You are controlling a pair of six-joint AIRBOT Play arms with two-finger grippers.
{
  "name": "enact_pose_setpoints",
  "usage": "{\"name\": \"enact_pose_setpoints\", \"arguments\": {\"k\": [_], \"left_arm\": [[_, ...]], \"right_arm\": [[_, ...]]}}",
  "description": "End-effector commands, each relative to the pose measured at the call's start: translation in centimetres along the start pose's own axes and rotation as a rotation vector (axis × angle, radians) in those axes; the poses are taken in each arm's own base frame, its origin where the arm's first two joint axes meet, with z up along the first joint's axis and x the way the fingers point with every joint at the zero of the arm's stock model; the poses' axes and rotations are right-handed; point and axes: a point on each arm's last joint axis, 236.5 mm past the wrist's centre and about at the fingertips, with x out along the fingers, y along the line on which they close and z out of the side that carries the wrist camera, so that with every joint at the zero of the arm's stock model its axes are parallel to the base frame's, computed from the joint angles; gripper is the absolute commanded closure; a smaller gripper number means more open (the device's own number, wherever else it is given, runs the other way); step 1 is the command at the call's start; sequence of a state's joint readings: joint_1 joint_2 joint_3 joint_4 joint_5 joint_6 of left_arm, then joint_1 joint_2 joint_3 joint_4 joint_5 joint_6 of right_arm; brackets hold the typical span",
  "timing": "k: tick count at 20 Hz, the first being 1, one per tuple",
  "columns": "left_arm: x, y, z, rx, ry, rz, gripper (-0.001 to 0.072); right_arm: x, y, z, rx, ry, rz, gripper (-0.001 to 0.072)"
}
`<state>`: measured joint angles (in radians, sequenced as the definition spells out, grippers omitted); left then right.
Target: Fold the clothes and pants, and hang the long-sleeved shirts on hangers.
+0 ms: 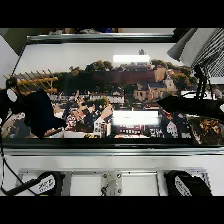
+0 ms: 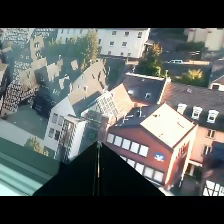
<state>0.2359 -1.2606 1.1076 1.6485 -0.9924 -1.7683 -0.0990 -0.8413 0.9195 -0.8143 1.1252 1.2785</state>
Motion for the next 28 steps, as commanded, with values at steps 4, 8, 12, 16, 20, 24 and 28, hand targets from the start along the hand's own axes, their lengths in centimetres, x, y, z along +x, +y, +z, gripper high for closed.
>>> {"name": "enact_pose_setpoints", "arguments": {"k": [4,8,12,16,20,24,28], "left_arm": [[-24.4,-18.2,2.9,0.368,-0.509,-0.398,0.0694],[-36.8,-27.2,-0.9,0.529,-0.725,-0.725,0.0694],[-39.8,-33.9,-3.9,0.696,-0.762,-0.842,0.0695],[-36.7,-40.1,-7.4,0.904,-0.67,-0.896,0.0695],[-25.1,-39.3,-9.8,0.93,-0.374,-0.812,0.0695],[-12.9,-31.7,-8.9,0.641,-0.032,-0.595,0.0031],[-6.0,-23.6,-6.9,0.303,0.119,-0.449,0.0031]], "right_arm": [[0.0,0.0,0.0,0.001,0.001,0.001,0.0699],[-0.1,1.9,0.6,0.046,-0.023,0.081,0.0699],[-2.4,-0.1,5.6,-0.057,-0.202,-0.019,0.0702],[-7.2,-4.9,9.4,-0.053,-0.331,-0.197,0.0702],[-9.0,-7.5,9.3,-0.003,-0.347,-0.253,0.0702],[-8.9,-7.6,9.1,0.001,-0.336,-0.254,0.0701],[-8.6,-7.3,8.3,0.003,-0.303,-0.24,0.0702]]}}
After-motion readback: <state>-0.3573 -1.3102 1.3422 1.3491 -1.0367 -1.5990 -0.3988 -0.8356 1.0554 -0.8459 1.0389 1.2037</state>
